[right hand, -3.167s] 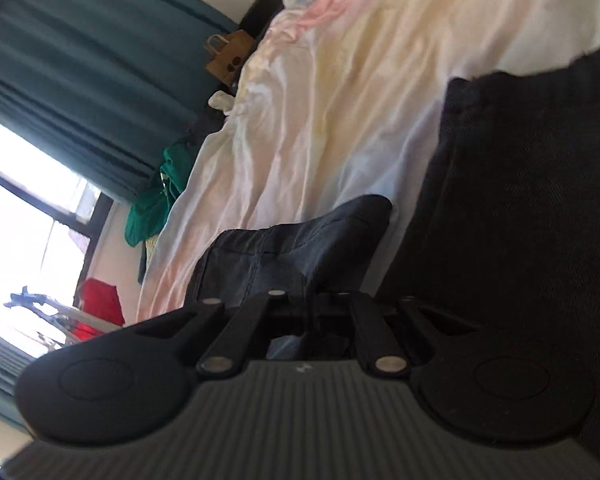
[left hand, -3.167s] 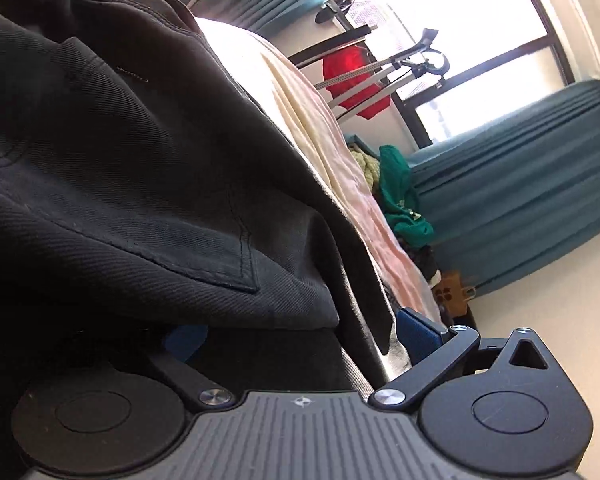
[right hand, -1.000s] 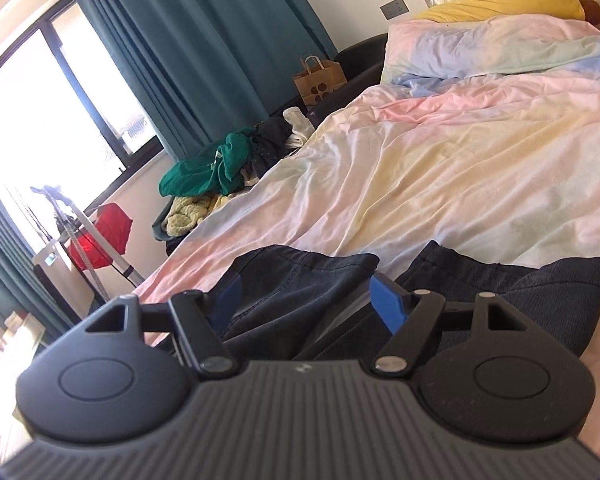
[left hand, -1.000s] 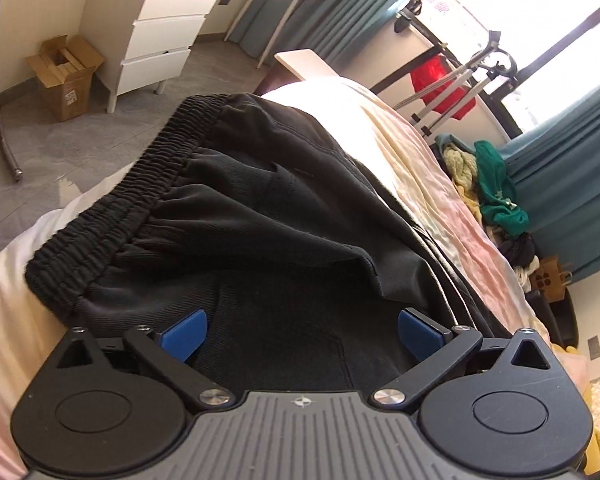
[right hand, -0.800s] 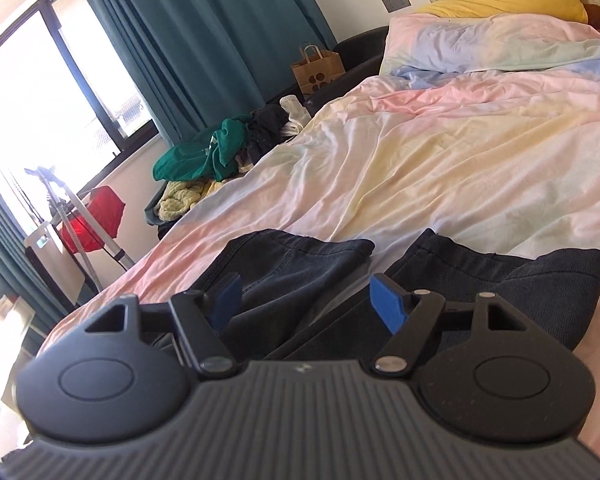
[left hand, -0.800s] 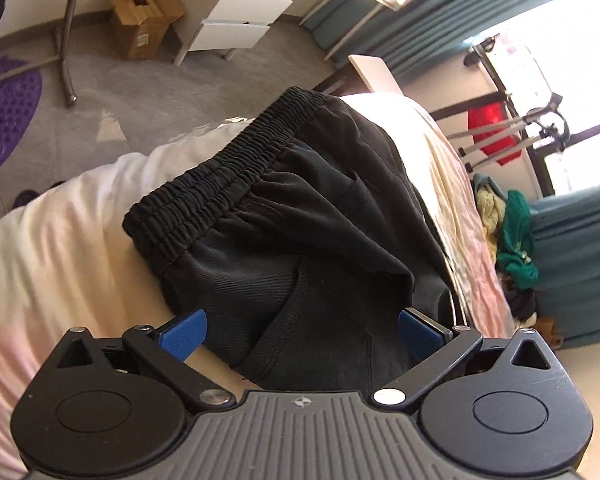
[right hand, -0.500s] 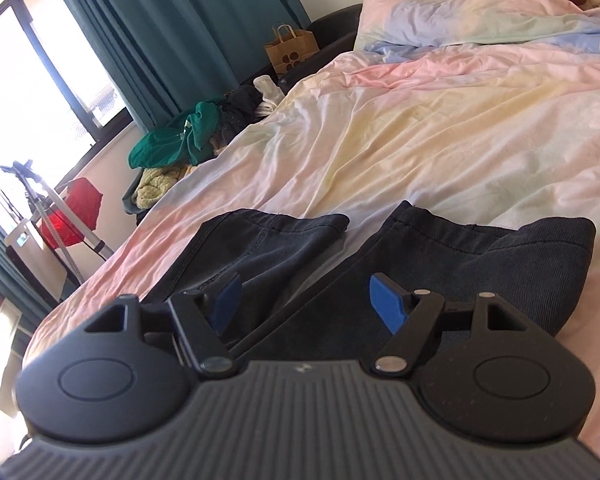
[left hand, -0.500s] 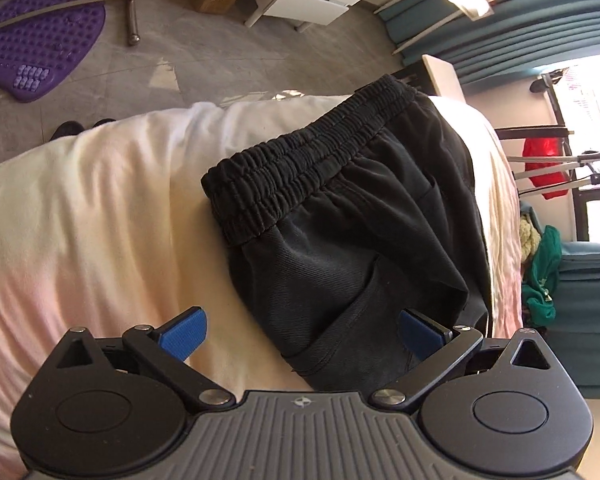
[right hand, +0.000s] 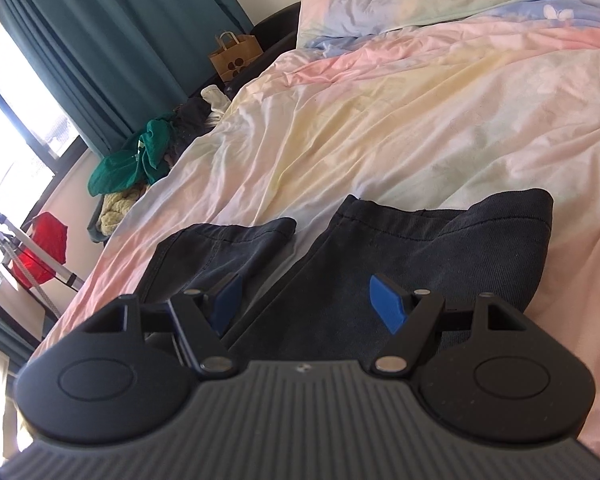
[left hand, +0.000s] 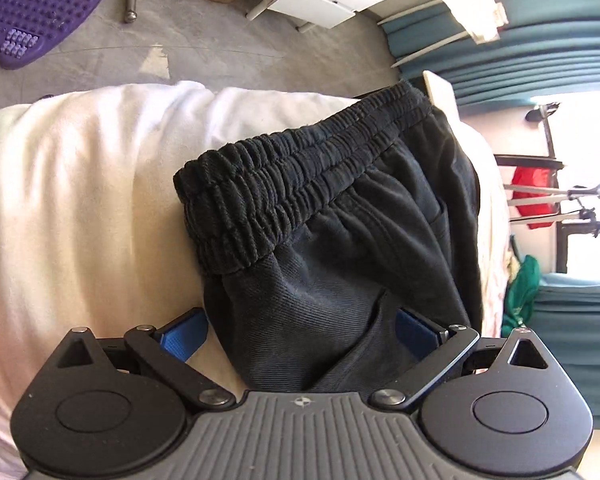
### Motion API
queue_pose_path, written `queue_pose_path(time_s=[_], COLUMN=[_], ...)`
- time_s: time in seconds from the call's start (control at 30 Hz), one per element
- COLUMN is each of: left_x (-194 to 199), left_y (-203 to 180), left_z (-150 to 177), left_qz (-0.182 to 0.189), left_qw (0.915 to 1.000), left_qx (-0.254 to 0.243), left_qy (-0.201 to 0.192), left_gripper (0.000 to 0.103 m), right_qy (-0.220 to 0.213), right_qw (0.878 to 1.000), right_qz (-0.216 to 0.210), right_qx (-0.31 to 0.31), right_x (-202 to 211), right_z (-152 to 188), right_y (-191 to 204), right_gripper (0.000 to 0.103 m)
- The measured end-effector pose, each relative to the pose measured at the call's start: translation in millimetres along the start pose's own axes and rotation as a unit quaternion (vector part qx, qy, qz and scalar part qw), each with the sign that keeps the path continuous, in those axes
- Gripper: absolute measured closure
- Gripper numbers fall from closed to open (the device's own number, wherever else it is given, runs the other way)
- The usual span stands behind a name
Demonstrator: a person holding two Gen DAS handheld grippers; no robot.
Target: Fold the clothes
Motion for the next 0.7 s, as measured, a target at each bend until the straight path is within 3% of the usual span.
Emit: queue_pose_path(time_s=[0.03, 0.13, 0.4, 0.53, 0.7], left_x=[4.7, 18.7, 5.9, -5.7, -4.0], left_y=[0.5, -2.7, -10.0, -26.2, -53.7], left_z=[1.2, 6.5, 3.3, -4.7, -4.4], left_qz=[0.020, 0.072, 0.031, 0.031, 0.131], left_qw=[0.9998, 0.9969, 0.9995, 0.9992, 0.9872], left_qx=[0.002, -0.001, -0.001, -0.017, -0.064], left_qy=[-0.008, -0.032, -0.001, -0.018, -0.063], left_gripper=[0.012, 0.014, 0.016, 0.021, 0.021], right_qy=[-0.002, 0.006, 0.019, 0.023, 0.028], right_qw=[1.000, 1.000, 0.999, 0.999, 0.998], right_qz=[0.001, 0.000, 0.001, 0.009, 0.010], right_qx=[-0.001, -0.008, -0.029, -0.043, -0.054], right_x=[-0.1, -2.4, -6.0, -8.8, -9.3], right_z=[0.1, 1.3, -0.2, 0.1, 1.7], right_y=[0.0, -0.6, -6.5, -10.8, -13.3], right_gripper=[0.029, 0.029, 0.029, 0.029, 0.029])
Point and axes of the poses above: each gripper's, at about its wrist camera, not at the fingertips, and x roughly against the way its jaws point, y to its left, z to its underside, the point moved 1 cm from there along -x, roughly the way its jaws point, and after that the axes turned 15 degrees about -x, right-handed, at the moved point
